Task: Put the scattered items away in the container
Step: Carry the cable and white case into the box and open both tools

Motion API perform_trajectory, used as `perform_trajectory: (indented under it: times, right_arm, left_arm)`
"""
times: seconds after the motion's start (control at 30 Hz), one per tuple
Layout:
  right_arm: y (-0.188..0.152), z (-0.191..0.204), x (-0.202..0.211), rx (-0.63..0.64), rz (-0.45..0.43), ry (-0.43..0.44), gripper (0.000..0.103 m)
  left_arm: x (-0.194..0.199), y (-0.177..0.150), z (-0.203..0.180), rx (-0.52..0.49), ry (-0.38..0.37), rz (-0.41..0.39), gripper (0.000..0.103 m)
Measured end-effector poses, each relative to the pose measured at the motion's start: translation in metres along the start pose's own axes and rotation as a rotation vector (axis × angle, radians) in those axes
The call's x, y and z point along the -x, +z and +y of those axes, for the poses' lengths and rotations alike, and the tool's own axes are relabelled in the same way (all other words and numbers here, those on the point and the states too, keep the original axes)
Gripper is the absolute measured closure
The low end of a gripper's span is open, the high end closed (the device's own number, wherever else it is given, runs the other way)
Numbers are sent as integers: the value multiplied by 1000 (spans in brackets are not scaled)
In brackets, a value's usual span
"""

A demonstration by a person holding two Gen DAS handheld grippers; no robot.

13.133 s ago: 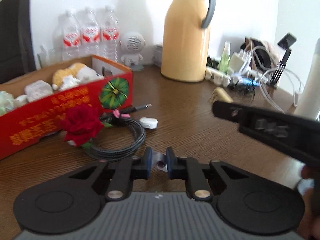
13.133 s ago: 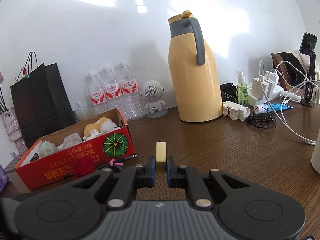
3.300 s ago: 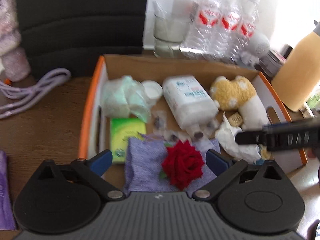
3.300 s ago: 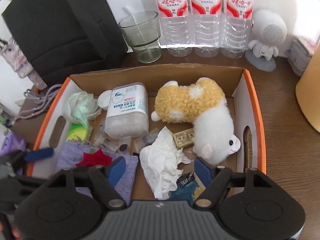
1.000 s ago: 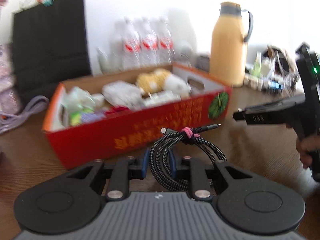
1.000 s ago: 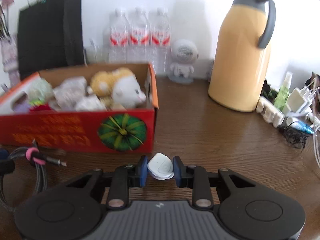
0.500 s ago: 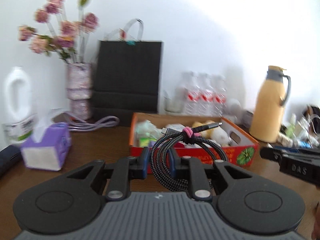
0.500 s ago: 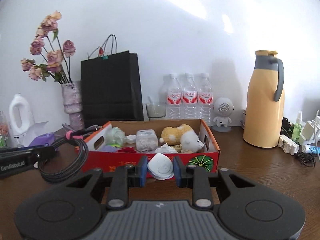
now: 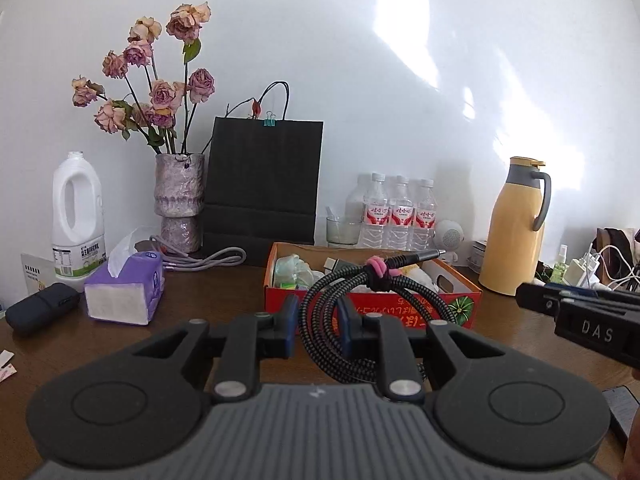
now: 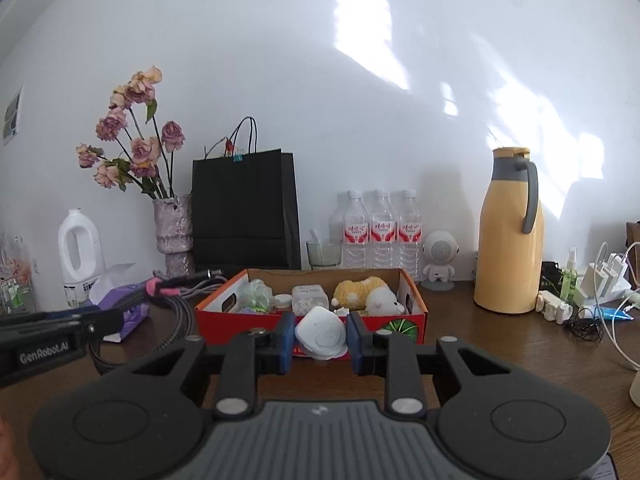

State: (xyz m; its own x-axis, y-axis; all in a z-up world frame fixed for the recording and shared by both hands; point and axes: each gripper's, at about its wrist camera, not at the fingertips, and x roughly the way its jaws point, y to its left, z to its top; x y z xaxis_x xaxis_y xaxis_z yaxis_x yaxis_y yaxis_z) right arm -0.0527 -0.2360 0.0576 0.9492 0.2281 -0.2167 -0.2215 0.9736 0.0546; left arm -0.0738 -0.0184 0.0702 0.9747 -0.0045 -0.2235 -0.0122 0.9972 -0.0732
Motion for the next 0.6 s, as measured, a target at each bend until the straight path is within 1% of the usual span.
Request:
perform_trajectory:
  times: [0.17, 0.23, 0.33, 0.4, 0.47, 0.53, 0.6]
  right_arm:
    - [6, -1, -3, 7, -28, -16, 77]
    - [11, -2, -12, 16, -36, -23, 77]
    - [18, -2, -32, 25, -36, -28, 77]
    - [27, -5, -54, 36, -29, -34, 77]
    - [42, -12, -81, 36, -24, -35, 77]
    - [61, -23, -119, 27, 16, -15, 77]
    - [79, -36, -166, 20, 95, 9, 77]
  left_arm:
    - [-11, 1, 0, -10, 13, -9, 82]
    - [-23, 5, 0, -10, 15, -12, 82]
    - [-54, 18, -3, -13, 7, -19, 82]
    - [-82, 33, -7, -15, -6, -29, 82]
    - [-117, 51, -10, -23, -36, -13, 82]
    - [-163, 66, -14, -52, -71, 31, 81]
    - [-213, 75, -19, -91, -107, 120, 81]
